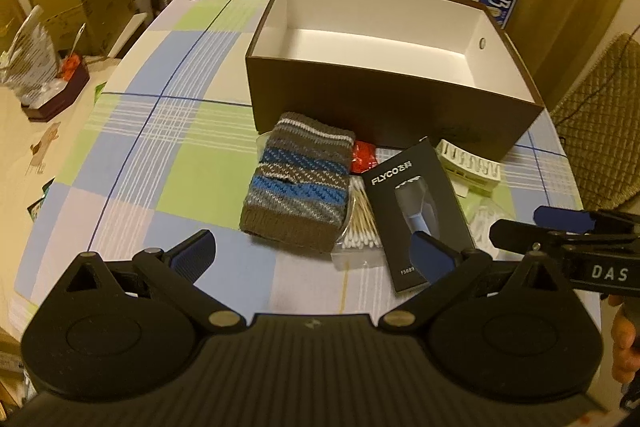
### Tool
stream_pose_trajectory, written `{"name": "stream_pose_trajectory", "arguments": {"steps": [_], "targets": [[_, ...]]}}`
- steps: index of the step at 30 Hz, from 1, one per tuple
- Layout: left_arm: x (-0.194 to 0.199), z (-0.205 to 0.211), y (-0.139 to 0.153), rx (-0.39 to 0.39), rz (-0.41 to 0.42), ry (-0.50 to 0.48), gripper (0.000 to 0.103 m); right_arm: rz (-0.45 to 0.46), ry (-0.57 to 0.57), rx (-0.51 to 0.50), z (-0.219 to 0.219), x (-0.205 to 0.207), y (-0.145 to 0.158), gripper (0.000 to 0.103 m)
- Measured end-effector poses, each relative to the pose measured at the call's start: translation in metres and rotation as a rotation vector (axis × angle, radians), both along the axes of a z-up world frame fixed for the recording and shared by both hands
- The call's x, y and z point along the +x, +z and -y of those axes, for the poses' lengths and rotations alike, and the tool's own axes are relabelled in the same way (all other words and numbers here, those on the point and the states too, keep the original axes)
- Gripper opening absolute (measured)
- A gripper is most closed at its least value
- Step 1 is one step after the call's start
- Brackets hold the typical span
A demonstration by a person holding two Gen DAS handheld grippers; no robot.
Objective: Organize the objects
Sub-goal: 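Move the right tool to the black FLYCO box while the left tool approaches the knitted sock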
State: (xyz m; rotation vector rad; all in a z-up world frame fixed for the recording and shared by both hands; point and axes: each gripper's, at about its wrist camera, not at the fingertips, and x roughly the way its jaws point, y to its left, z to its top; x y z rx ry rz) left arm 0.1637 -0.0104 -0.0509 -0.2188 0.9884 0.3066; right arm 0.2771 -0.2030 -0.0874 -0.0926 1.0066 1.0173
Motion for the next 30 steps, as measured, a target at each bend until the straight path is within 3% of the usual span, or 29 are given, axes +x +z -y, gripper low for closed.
{"name": "stream_pose_trajectory", "arguments": {"steps": [10,21,30], "targets": [[0.011,-0.008,-0.015,0.01,-0.037,0.019,0.102,-0.054,-0.002,-0.003,-0.023,0.02,-0.027,0.063],[0.027,-0.032,-0.033,-0.007,-0.071,-0.046,0.102,-0.097,-0.058,-0.037,-0.049,0.033,-0.054,0.062],[0.032,-0.058,-0.043,-0.034,-0.085,-0.114,0.102,-0.039,-0.054,-0.039,-0.059,0.009,-0.037,0.044]]}}
